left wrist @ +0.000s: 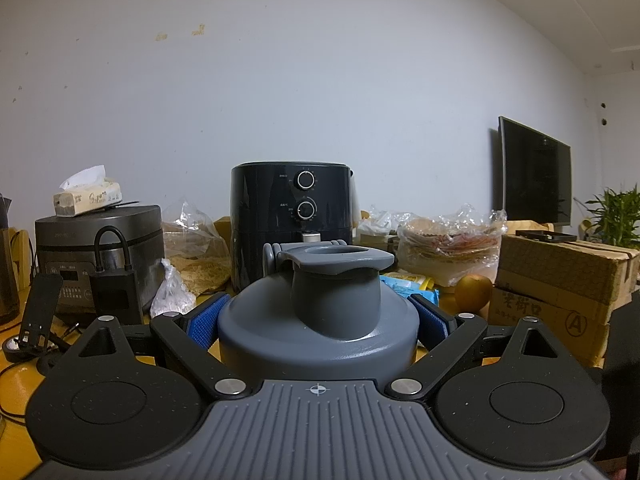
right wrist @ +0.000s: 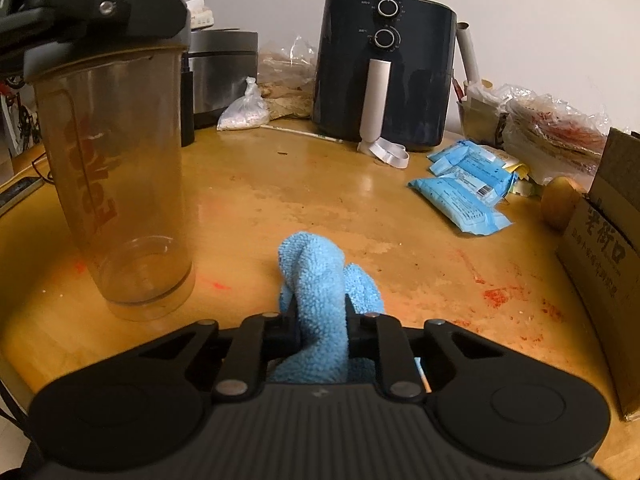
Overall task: Clean container
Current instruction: 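Lift the blue cloth with the right gripper toward the held shaker bottle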
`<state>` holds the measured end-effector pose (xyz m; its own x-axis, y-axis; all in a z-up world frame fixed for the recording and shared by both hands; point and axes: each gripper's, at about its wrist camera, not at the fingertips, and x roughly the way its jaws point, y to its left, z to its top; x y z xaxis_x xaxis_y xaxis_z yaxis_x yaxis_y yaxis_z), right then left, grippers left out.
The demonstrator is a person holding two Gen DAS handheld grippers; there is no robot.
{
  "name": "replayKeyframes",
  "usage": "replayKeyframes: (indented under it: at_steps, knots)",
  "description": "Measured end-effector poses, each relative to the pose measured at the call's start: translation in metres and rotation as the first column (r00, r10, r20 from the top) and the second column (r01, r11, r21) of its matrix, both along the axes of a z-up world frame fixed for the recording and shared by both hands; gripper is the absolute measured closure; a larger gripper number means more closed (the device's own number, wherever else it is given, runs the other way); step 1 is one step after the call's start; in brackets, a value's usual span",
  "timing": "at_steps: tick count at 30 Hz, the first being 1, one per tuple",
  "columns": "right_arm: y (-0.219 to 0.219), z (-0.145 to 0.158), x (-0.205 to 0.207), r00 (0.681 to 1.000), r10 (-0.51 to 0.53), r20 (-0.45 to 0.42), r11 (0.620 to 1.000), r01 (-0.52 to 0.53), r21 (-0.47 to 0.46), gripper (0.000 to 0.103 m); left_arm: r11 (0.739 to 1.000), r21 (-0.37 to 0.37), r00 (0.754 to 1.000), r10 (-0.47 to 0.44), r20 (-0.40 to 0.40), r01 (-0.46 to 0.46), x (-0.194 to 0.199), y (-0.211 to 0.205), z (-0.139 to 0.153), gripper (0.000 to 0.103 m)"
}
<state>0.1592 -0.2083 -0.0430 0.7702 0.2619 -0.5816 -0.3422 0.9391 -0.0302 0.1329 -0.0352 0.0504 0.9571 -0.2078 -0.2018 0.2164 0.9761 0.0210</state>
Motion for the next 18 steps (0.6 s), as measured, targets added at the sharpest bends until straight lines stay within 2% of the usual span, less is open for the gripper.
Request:
replayKeyframes:
  at_steps: [18]
  knots:
    - [-0.014, 0.017, -0.021, 0.989, -0.026, 0.145, 0.994, 0.010, 0.111, 0.096, 1.000, -0.004, 1.000, -0.002, -0.001, 0.002, 0.000, 0.001, -0.002, 0.008]
